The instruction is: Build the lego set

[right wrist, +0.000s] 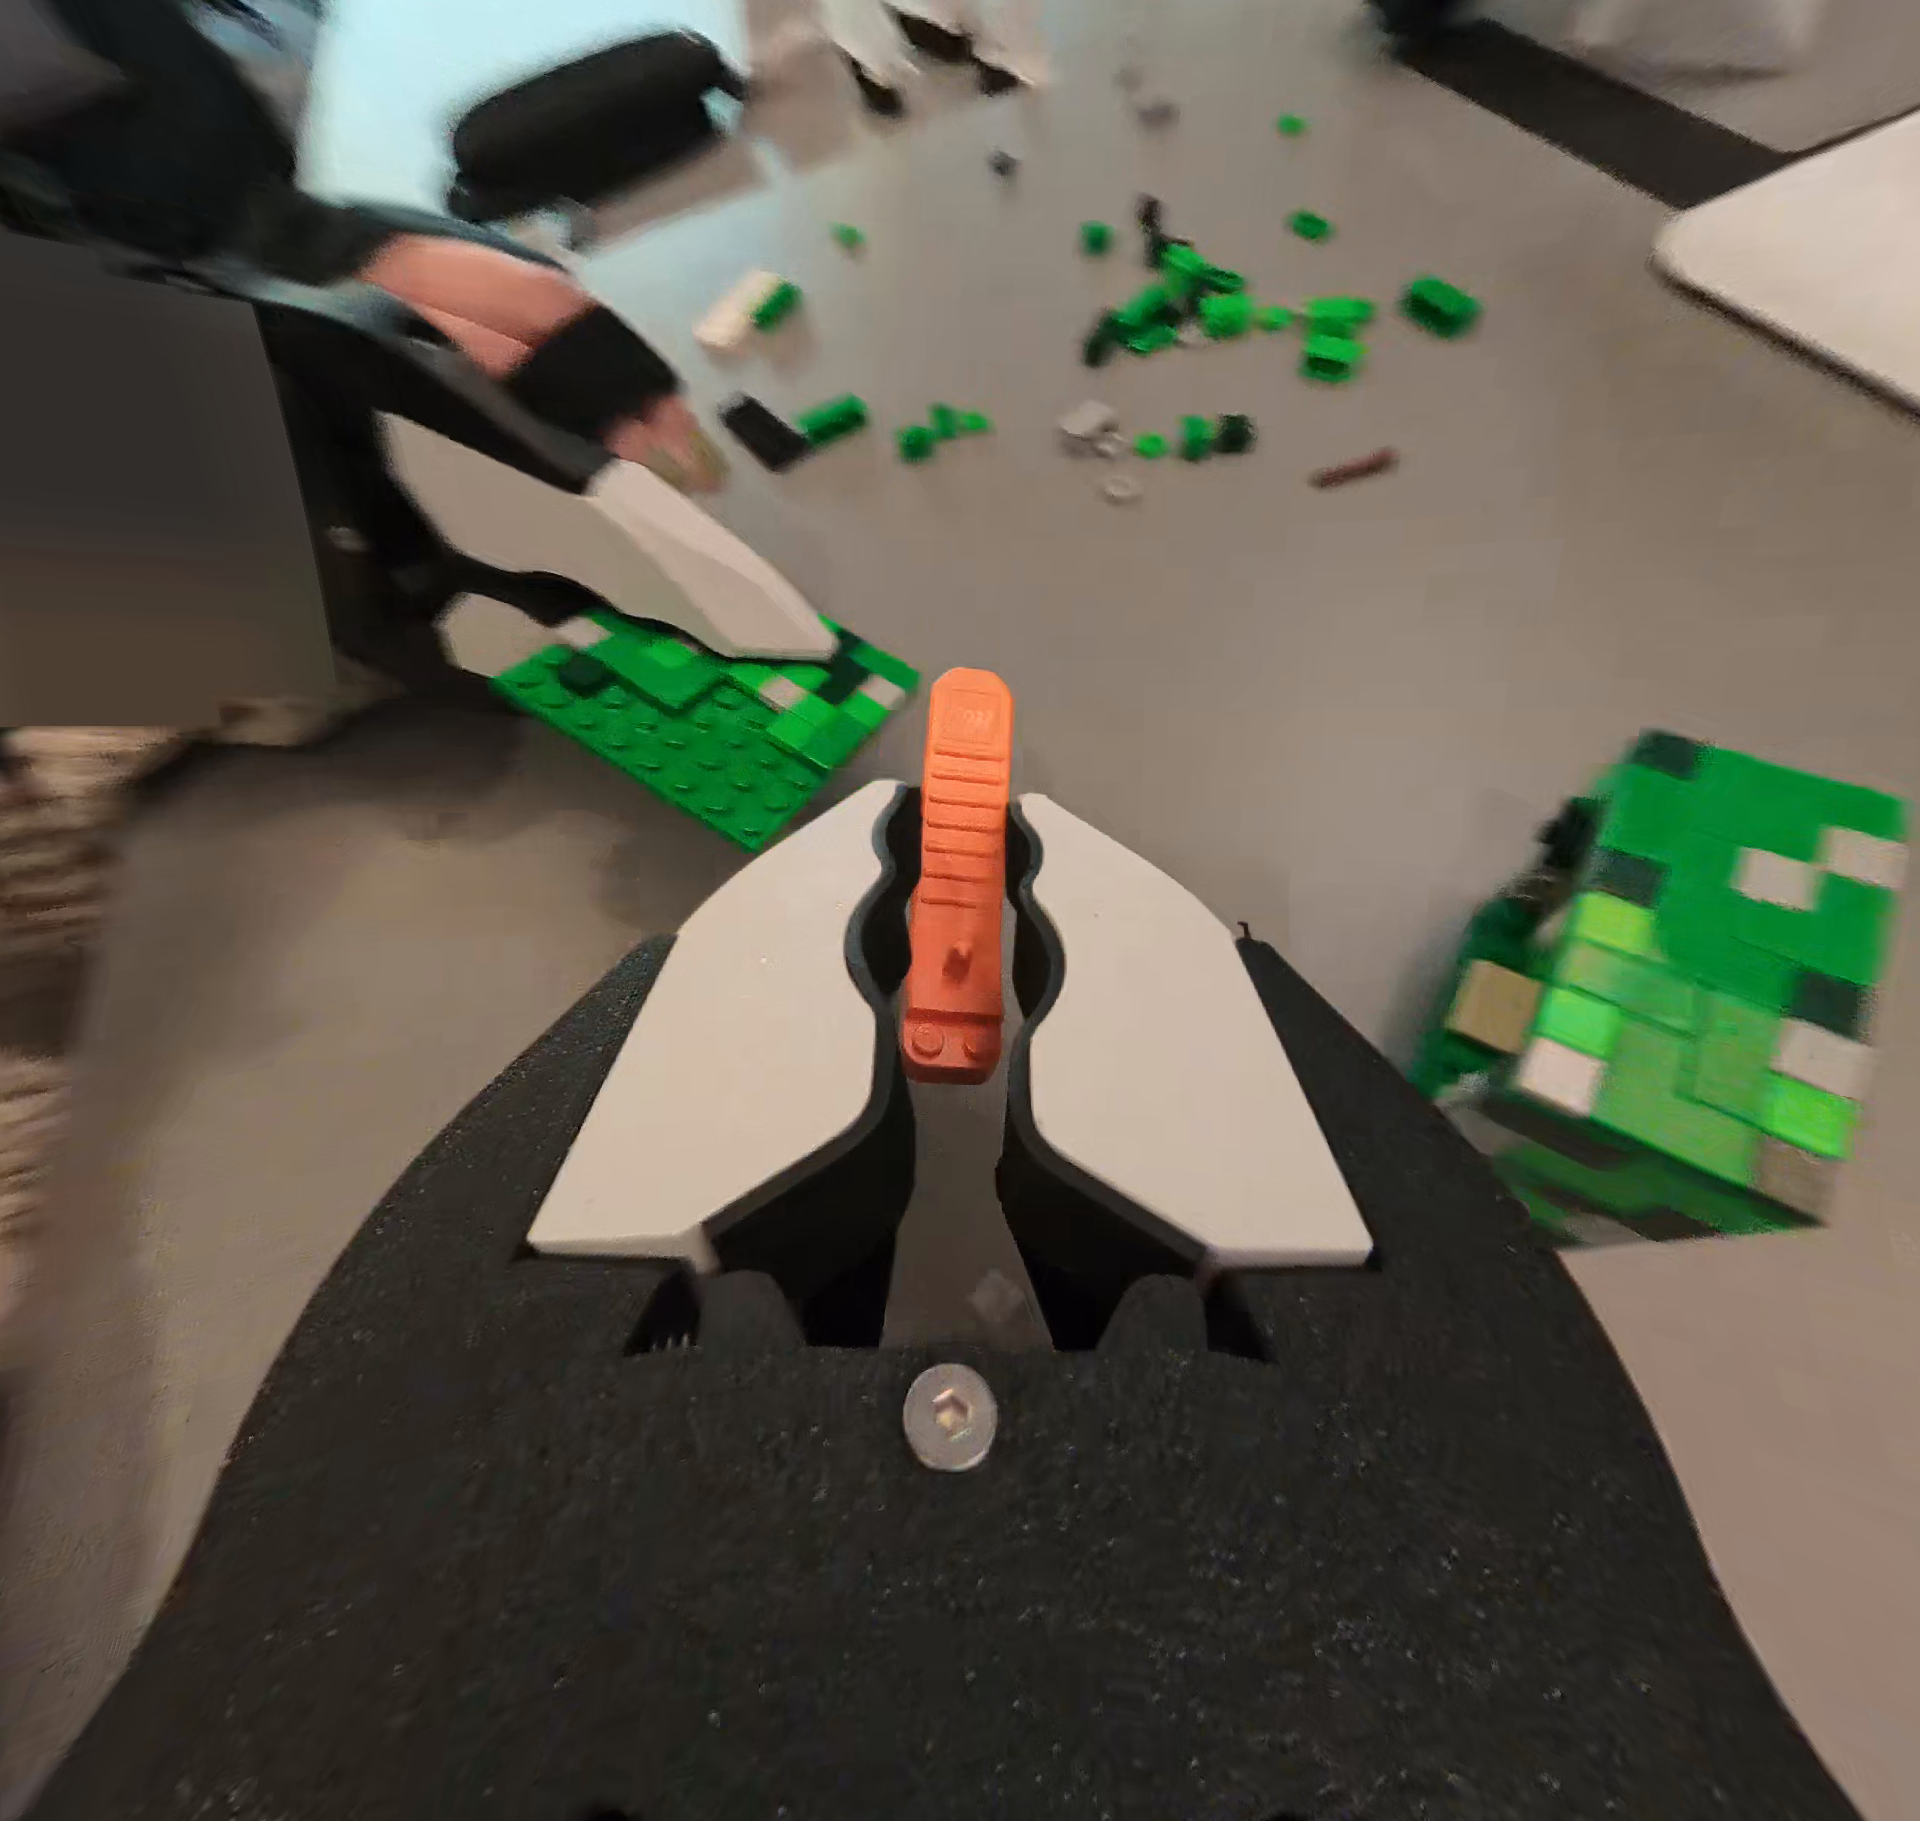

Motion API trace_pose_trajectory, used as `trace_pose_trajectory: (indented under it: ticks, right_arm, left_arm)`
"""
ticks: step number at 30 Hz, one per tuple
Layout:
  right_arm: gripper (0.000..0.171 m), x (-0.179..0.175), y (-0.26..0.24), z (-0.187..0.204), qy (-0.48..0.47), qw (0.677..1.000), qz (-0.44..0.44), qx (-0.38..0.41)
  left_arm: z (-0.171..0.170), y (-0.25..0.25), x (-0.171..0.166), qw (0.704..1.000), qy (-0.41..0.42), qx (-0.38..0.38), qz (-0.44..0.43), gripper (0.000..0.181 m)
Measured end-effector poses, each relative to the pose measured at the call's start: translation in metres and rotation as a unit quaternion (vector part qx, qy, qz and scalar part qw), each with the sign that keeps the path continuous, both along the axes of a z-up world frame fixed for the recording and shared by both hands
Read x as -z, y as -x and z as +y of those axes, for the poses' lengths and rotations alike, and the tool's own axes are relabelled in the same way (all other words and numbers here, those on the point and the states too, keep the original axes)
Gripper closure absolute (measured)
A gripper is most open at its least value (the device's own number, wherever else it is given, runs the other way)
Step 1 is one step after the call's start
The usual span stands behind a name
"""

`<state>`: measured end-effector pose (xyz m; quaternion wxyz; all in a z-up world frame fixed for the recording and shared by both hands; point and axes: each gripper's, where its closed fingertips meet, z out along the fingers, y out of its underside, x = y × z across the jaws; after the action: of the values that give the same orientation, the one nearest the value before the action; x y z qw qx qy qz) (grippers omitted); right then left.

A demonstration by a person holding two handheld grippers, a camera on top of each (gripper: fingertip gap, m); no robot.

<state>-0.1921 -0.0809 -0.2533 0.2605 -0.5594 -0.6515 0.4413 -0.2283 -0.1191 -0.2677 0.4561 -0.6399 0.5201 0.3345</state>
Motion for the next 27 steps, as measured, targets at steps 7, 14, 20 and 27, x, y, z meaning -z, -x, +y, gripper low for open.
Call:
trace_pose_trajectory:
  ticks: [7,14,20,27]
  right_arm:
    - [0.156,0.041,0.043,0.024,-0.203,0.966,-0.149,0.061]
    - [0.143,0.054,0.069,0.033,-0.219,0.961,-0.156,0.062]
    - [0.116,0.007,0.032,-0.01,-0.331,0.939,0.014,-0.091]
    - [0.129,-0.001,0.001,-0.043,-0.561,0.784,0.234,-0.127]
  left_arm:
    - [0.006,0.026,0.003,0.983,-0.084,-0.007,0.164,0.176]
    - [0.003,0.027,-0.013,0.989,-0.12,-0.012,0.089,0.175]
    - [0.003,0.026,-0.015,0.994,-0.113,-0.012,0.0,0.176]
    - [0.006,-0.011,-0.007,0.994,-0.083,0.048,-0.046,0.175]
